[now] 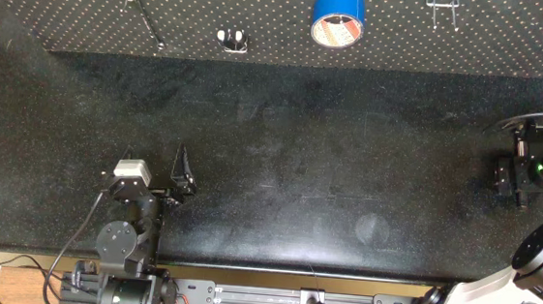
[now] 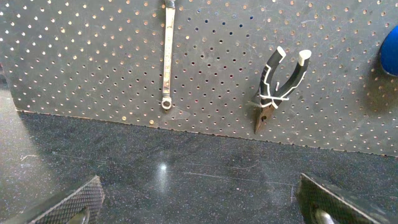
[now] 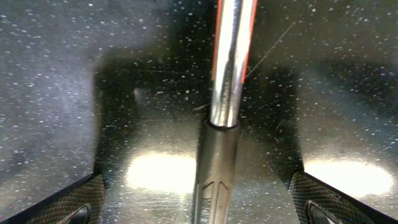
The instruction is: Place Tools Onto Pegboard
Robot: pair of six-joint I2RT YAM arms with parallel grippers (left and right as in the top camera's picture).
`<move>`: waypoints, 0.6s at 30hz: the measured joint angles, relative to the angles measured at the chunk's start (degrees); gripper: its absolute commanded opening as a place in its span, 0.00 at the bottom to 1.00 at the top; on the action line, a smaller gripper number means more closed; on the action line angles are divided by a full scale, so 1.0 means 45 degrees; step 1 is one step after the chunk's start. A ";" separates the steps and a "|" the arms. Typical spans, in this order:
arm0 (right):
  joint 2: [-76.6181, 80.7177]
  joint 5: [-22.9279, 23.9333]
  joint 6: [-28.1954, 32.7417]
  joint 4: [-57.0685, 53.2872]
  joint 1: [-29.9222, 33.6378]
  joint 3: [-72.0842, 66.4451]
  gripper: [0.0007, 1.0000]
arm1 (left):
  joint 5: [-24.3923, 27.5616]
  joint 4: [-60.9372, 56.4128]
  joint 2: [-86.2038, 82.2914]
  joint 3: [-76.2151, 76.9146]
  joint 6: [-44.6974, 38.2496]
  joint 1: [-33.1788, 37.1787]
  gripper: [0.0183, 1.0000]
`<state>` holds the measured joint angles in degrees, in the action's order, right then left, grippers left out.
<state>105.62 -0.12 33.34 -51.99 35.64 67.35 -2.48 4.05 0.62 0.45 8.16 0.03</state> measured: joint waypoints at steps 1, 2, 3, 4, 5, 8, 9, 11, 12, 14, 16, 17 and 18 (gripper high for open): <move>0.0005 0.0015 0.0005 0.0034 0.0000 0.0000 0.88 | 0.0000 0.0005 0.0000 0.0000 0.0000 0.0000 1.00; 0.0010 0.0039 0.0092 0.0058 0.0000 0.0000 0.73 | 0.0000 0.0000 0.0000 0.0000 0.0000 0.0000 1.00; 0.0010 0.0049 0.0058 0.0092 0.0000 0.0000 0.53 | -0.0005 0.0000 0.0000 0.0000 0.0000 0.0000 1.00; 0.0010 0.0058 0.0131 0.0107 0.0000 0.0000 0.34 | -0.0005 0.0005 0.0000 0.0000 0.0000 0.0000 1.00; 0.0010 0.0097 0.0097 0.0126 0.0000 0.0000 0.29 | 0.0000 0.0000 0.0000 0.0000 0.0000 0.0000 1.00; -0.0010 0.0189 0.0126 0.0243 0.0000 -0.0083 0.08 | 0.0000 0.0005 0.0000 0.0000 0.0000 0.0000 1.00; -0.0034 0.0194 0.0097 0.0287 0.0000 -0.0112 0.08 | 0.0000 0.0005 0.0000 0.0000 0.0000 0.0000 1.00; -0.0053 0.0238 0.0097 0.0301 0.0000 -0.0126 0.08 | 0.0000 0.0005 0.0000 0.0000 0.0000 0.0000 1.00; -0.0068 0.0238 0.0092 0.0325 0.0000 -0.0146 0.08 | 0.0000 0.0005 0.0000 0.0000 0.0000 0.0000 1.00; -0.0136 0.0238 0.0083 0.0403 -0.0039 -0.0194 0.08 | 0.0000 0.0005 0.0000 0.0000 0.0000 0.0000 1.00; -0.0636 -0.0005 -0.0340 0.0962 -0.0180 -0.0607 0.07 | 0.0000 0.0005 0.0000 0.0000 0.0000 0.0000 1.00; -0.1190 -0.0461 -0.0792 0.1234 -0.0311 -0.0792 0.07 | 0.0000 0.0000 0.0000 0.0000 0.0000 0.0000 1.00; -0.2249 -0.1020 -0.1501 0.1423 -0.0471 -0.0840 0.07 | -0.0005 0.0000 0.0000 0.0000 0.0000 0.0000 1.00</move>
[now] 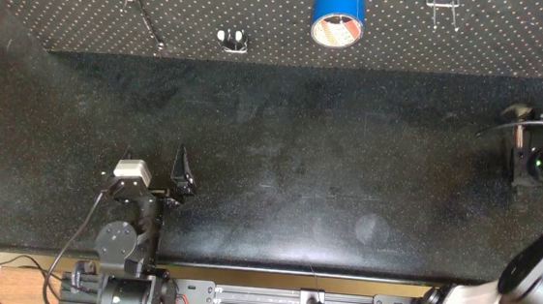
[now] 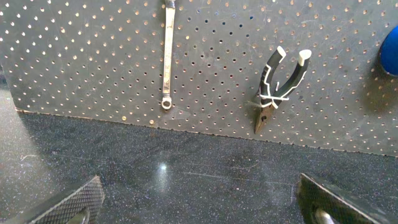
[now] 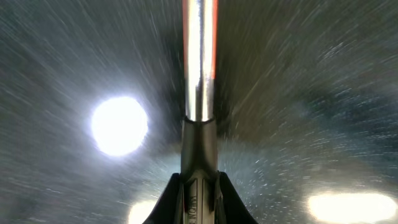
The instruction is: Place Tools Onto Pegboard
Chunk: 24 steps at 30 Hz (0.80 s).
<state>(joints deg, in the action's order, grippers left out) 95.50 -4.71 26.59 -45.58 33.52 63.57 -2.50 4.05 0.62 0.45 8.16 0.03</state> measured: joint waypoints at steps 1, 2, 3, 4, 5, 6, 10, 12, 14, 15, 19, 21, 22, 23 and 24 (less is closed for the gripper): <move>-0.1622 -0.0593 -0.1146 0.0330 -0.0189 -0.0019 0.07 | 0.0005 0.0005 0.0010 0.0000 0.0000 0.0000 1.00; -0.3361 -0.0976 -0.2186 0.0529 -0.0432 0.0019 0.07 | 0.0005 0.0005 0.0010 0.0000 0.0000 0.0000 1.00; -0.4556 -0.1141 -0.2987 0.0729 -0.0855 0.0034 0.07 | 0.0000 0.0010 0.0000 0.0000 0.0000 0.0000 1.00; -0.5430 -0.1200 -0.3449 0.0884 -0.1530 0.0029 0.07 | 0.0000 0.0005 0.0010 0.0000 0.0000 0.0000 1.00; -0.6232 -0.1365 -0.3832 0.1112 -0.2409 0.0029 0.08 | 0.0000 0.0000 0.0005 0.0000 0.0000 0.0000 1.00; -0.6722 -0.1515 -0.4046 0.1282 -0.3298 0.0029 0.07 | 0.0000 0.0000 0.0000 0.0000 0.0000 0.0000 1.00; -0.6509 -0.1569 -0.4575 0.2161 -0.5770 0.0029 0.08 | 0.0005 0.0005 0.0005 0.0000 0.0000 0.0000 1.00; -0.5935 -0.1559 -0.4673 0.2467 -0.6227 0.0029 0.07 | 0.0000 0.0005 0.0000 0.0000 0.0000 0.0000 1.00; -0.5314 -0.1554 -0.4760 0.2715 -0.6654 0.0029 0.07 | 0.0005 0.0005 0.0000 0.0000 0.0000 0.0000 1.00; -0.5124 -0.1559 -0.4760 0.2817 -0.6824 0.0029 0.08 | 0.0000 0.0005 0.0000 0.0000 0.0000 0.0000 1.00; -0.4376 -0.1554 -0.4770 0.2905 -0.7082 0.0029 0.08 | 0.0005 0.0005 0.0000 0.0000 0.0000 0.0000 1.00; -0.3852 -0.1554 -0.4770 0.2905 -0.7082 0.0029 0.08 | 0.0005 0.0005 0.0000 0.0000 0.0000 0.0000 1.00; -0.3614 -0.1501 -0.4779 0.2919 -0.7087 0.0029 0.08 | 0.0005 0.0005 0.0000 0.0000 0.0000 0.0000 1.00; -0.3405 -0.1457 -0.4794 0.3133 -0.7082 0.0029 0.08 | 0.0005 0.0005 0.0000 0.0000 0.0000 0.0000 1.00; -0.3283 -0.1452 -0.4799 0.3254 -0.7087 0.0029 0.25 | 0.0000 0.0005 0.0000 0.0000 0.0000 0.0000 1.00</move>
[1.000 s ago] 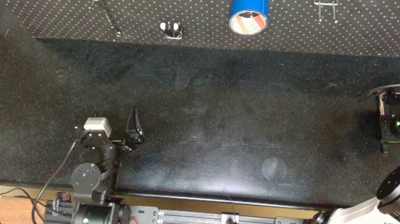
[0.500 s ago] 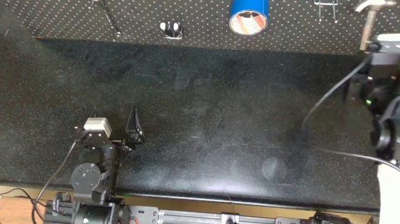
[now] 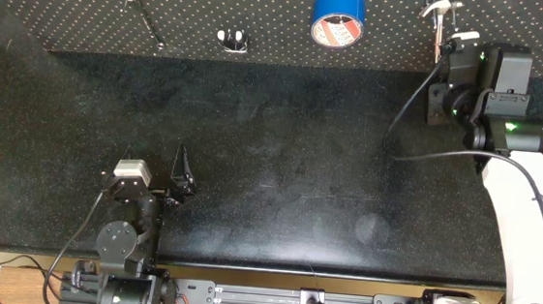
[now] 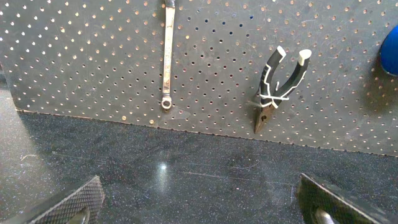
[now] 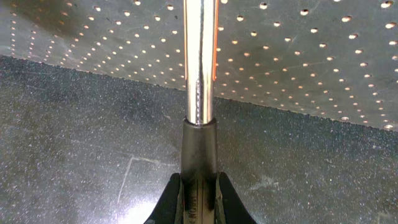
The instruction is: Place Tools Onto Pegboard
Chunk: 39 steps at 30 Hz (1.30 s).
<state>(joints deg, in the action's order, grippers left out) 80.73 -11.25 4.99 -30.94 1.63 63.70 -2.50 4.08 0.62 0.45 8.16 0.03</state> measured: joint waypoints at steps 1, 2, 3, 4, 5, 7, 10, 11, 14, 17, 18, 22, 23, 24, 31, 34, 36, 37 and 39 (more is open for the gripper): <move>0.0146 0.0000 0.0000 0.0121 0.0005 0.0000 0.34 | 0.0005 0.0000 0.0000 0.0000 0.0000 0.0000 1.00; 0.0272 0.0024 -0.0010 0.0131 0.0000 0.0000 0.38 | 0.0000 0.0000 0.0000 0.0000 0.0000 0.0000 1.00; 0.0427 0.0044 -0.0078 0.0112 0.0005 0.0000 0.44 | 0.0005 0.0000 0.0000 0.0000 0.0000 0.0000 1.00; 0.0534 0.0044 -0.0107 0.0112 0.0000 0.0000 0.65 | 0.0000 0.0000 0.0000 0.0000 0.0000 0.0000 1.00; 0.0563 0.0044 -0.0068 0.0136 0.0000 0.0000 0.98 | 0.0005 0.0000 0.0000 0.0000 0.0000 0.0000 1.00; 0.0563 0.0044 -0.0087 0.0325 0.0005 0.0000 0.98 | 0.0005 0.0000 0.0000 0.0000 0.0000 0.0000 1.00; 0.0563 0.0141 -0.0049 0.0112 0.0000 0.0000 0.98 | 0.0005 0.0000 0.0000 0.0000 0.0000 0.0000 1.00; 0.0515 0.0223 -0.0049 0.0136 0.0005 -0.0253 0.98 | 0.0005 0.0000 0.0000 0.0000 0.0000 0.0000 1.00; -0.0947 0.0330 -0.0039 0.2137 0.0005 -0.3575 0.98 | 0.0000 -0.0005 -0.0005 0.0000 0.0000 0.0000 1.00; -0.3215 0.0379 -0.0044 0.5396 0.0005 -0.7125 0.98 | 0.0000 0.0000 0.0015 0.0005 0.0000 0.0000 1.00; -0.4308 0.0374 -0.0039 0.6217 0.0005 -0.8476 0.98 | 0.0000 -0.0015 0.0000 0.0005 0.0000 0.0000 1.00; -0.7757 0.0374 -0.0044 0.9666 0.0005 -1.2599 0.97 | 0.0000 0.0000 0.0010 0.0000 0.0000 0.0000 1.00; -0.8427 0.0374 -0.0053 1.0642 0.0005 -1.3216 0.98 | 0.0000 -0.0005 0.0015 0.0005 0.0000 0.0000 1.00; -0.9238 0.0374 -0.0049 1.1035 0.0000 -1.3784 0.98 | 0.0005 0.0000 0.0019 0.0000 0.0000 0.0000 1.00; -1.4460 -0.0117 -0.0248 0.8432 0.0000 -1.4071 0.98 | 0.0005 0.0000 0.0000 0.0000 0.0000 0.0000 1.00; -1.6602 -0.0214 -0.1350 0.6280 0.0000 -1.4076 0.97 | 0.0005 0.0000 0.0000 0.0000 0.0000 0.0000 1.00; -1.7714 -0.0214 -0.2244 0.6285 0.0000 -1.4076 0.98 | 0.0005 0.0000 0.0000 0.0000 0.0000 0.0000 1.00; -1.7792 -0.0214 -0.2754 0.6275 -0.0039 -1.4076 0.97 | 0.0005 0.0000 0.0000 0.0000 0.0000 0.0000 1.00; -1.7792 -0.0204 -0.3167 0.6271 -0.0092 -1.4076 0.98 | 0.0005 0.0000 0.0000 0.0000 0.0000 0.0000 1.00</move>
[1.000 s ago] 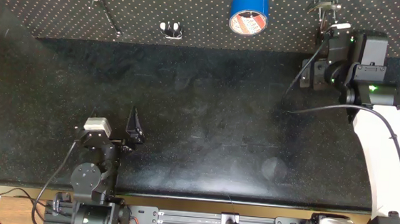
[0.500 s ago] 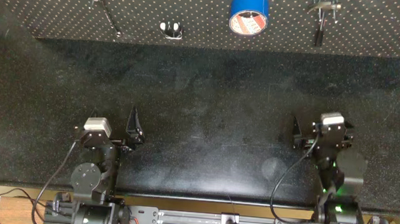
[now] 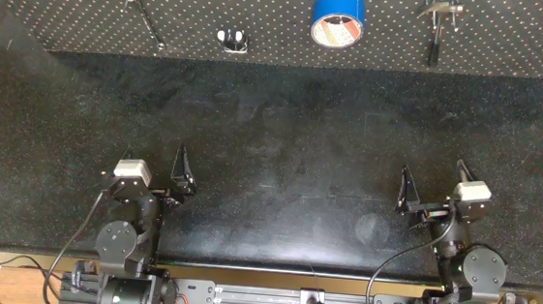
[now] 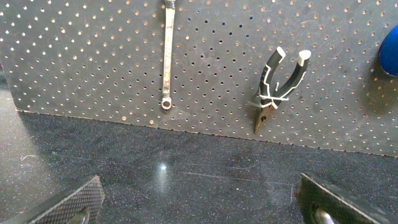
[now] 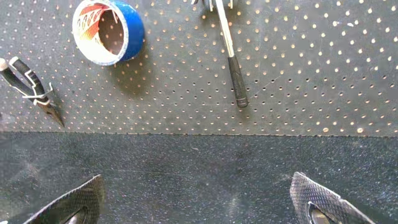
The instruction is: Place Tools Onto Pegboard
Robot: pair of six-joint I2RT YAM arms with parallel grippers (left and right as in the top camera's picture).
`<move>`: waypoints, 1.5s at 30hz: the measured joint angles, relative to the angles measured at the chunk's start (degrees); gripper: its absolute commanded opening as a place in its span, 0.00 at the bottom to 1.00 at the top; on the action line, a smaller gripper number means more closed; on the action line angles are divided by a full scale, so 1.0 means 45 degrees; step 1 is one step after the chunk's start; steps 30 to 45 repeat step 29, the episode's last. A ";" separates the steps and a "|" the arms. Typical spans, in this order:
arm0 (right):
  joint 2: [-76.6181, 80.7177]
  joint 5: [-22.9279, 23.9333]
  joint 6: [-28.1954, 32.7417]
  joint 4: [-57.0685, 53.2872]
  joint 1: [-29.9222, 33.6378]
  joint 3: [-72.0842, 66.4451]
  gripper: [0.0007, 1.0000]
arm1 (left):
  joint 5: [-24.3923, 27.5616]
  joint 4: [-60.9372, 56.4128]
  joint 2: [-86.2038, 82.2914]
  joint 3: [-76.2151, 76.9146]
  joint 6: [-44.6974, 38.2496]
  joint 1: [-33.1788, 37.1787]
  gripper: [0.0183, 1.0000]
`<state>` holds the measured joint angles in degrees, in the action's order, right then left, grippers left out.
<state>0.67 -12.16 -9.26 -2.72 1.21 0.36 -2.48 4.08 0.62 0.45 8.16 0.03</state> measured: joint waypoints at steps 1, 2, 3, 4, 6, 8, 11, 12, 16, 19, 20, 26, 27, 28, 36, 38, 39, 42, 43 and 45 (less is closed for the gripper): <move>0.0000 0.0141 -0.0102 -0.0024 -0.0024 0.0000 0.98 | 0.0000 0.0000 0.0000 0.0000 0.0000 0.0000 1.00; 0.0000 0.0238 0.0058 -0.0034 -0.0024 0.0000 0.98 | 0.0000 0.0000 0.0000 0.0000 0.0000 0.0000 1.00; 0.0000 0.0335 0.0466 -0.0049 -0.0024 0.0000 0.98 | 0.0000 0.0000 0.0000 0.0000 0.0000 0.0000 1.00; 0.0000 0.0345 0.1132 -0.0058 -0.0024 0.0000 0.97 | 0.0000 0.0000 0.0000 0.0000 0.0000 0.0000 1.00; 0.0000 0.0355 0.1807 -0.0058 -0.0024 0.0000 0.98 | 0.0000 0.0000 0.0000 0.0000 0.0000 0.0000 1.00; 0.0000 0.0384 0.2103 -0.0058 -0.0024 0.0000 0.98 | 0.0000 0.0000 0.0000 0.0000 0.0000 0.0000 1.00; 0.0000 0.0384 0.2200 -0.0063 -0.0024 0.0000 0.98 | 0.0000 0.0000 0.0000 0.0000 0.0000 0.0000 1.00; 0.0000 0.0384 0.2234 -0.0058 -0.0024 0.0000 0.98 | 0.0000 0.0000 0.0000 0.0000 0.0000 0.0000 1.00; 0.0000 0.0384 0.2234 -0.0058 -0.0024 0.0000 0.98 | 0.0000 0.0000 0.0000 0.0000 0.0000 0.0000 1.00; 0.0000 0.0384 0.2234 -0.0063 -0.0024 0.0000 0.98 | 0.0000 0.0000 0.0000 0.0000 0.0000 0.0000 1.00; 0.0000 0.0384 0.2234 -0.0058 -0.0024 0.0000 0.97 | 0.0000 0.0000 0.0000 0.0000 0.0000 0.0000 1.00; 0.0000 0.0384 0.2234 -0.0058 -0.0024 0.0000 0.98 | 0.0000 0.0000 0.0000 0.0000 0.0000 0.0000 1.00; 0.0000 0.0384 0.2234 -0.0063 -0.0024 0.0000 0.97 | 0.0000 0.0000 0.0000 0.0000 0.0000 0.0000 1.00; 0.0000 0.0384 0.2234 -0.0058 -0.0024 0.0000 0.98 | 0.0000 0.0000 0.0000 0.0000 0.0000 0.0000 1.00; 0.0000 0.0384 0.2234 -0.0058 -0.0024 0.0000 0.98 | 0.0000 0.0000 0.0000 0.0000 0.0000 0.0000 1.00; 0.0000 0.0384 0.2234 -0.0058 -0.0024 0.0000 0.98 | 0.0000 0.0000 0.0000 0.0000 0.0000 0.0000 1.00; 0.0000 0.0384 0.2234 -0.0058 -0.0024 0.0000 0.98 | 0.0000 0.0000 0.0000 0.0000 0.0000 0.0000 1.00; 0.0000 0.0384 0.2234 -0.0058 -0.0024 0.0000 0.98 | 0.0000 0.0000 0.0000 0.0000 0.0000 0.0000 1.00; 0.0000 0.0384 0.2234 -0.0058 -0.0024 0.0000 0.98 | 0.0000 0.0000 0.0000 0.0000 0.0000 0.0000 1.00; 0.0000 0.0384 0.2234 -0.0058 -0.0024 0.0000 0.98 | 0.0000 0.0000 0.0000 0.0000 0.0000 0.0000 1.00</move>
